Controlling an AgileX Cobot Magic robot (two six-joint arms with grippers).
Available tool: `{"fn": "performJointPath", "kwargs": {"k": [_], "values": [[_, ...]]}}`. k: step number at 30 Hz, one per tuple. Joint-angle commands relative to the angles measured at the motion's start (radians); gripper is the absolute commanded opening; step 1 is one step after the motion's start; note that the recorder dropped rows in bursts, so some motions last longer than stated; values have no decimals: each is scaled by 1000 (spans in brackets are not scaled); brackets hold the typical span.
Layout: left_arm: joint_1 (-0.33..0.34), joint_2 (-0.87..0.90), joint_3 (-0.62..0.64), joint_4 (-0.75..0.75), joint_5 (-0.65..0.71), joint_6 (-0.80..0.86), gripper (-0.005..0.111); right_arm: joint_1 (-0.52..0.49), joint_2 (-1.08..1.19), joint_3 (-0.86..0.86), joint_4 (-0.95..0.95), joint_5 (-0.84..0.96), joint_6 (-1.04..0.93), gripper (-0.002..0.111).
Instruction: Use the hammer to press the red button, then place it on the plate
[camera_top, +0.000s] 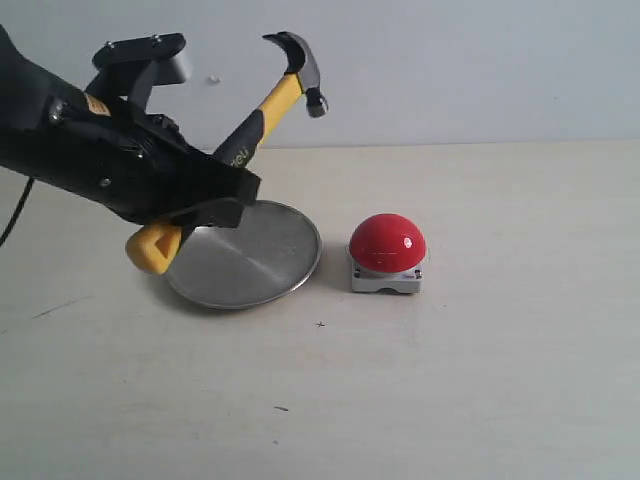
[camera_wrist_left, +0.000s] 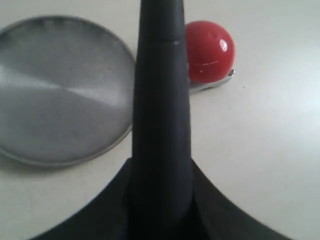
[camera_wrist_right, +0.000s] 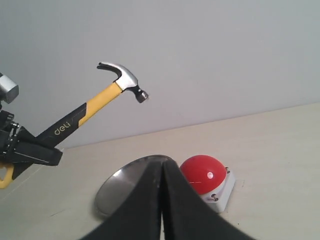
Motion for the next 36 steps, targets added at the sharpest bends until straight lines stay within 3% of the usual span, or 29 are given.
{"fn": "performJointPath", "kwargs": {"k": [1, 4, 8, 11, 13, 31, 36], "values": [[120, -15, -4, -218, 45, 178, 0, 1, -4, 5, -6, -5, -9, 0], [178, -15, 63, -445, -21, 336, 0, 1, -4, 5, -6, -5, -9, 0], [195, -8, 156, -952, -127, 757, 0, 1, -4, 5, -6, -5, -9, 0], [195, 19, 199, -1279, -117, 1054, 0, 1, -4, 5, -6, -5, -9, 0], [195, 42, 223, -1414, -89, 1220, 0, 1, -4, 5, -6, -5, -9, 0], [195, 215, 237, -1414, -104, 1146, 0, 1, -4, 5, -8, -5, -9, 0], [196, 222, 216, -1414, -67, 1251, 0, 1, -4, 5, -8, -5, -9, 0]]}}
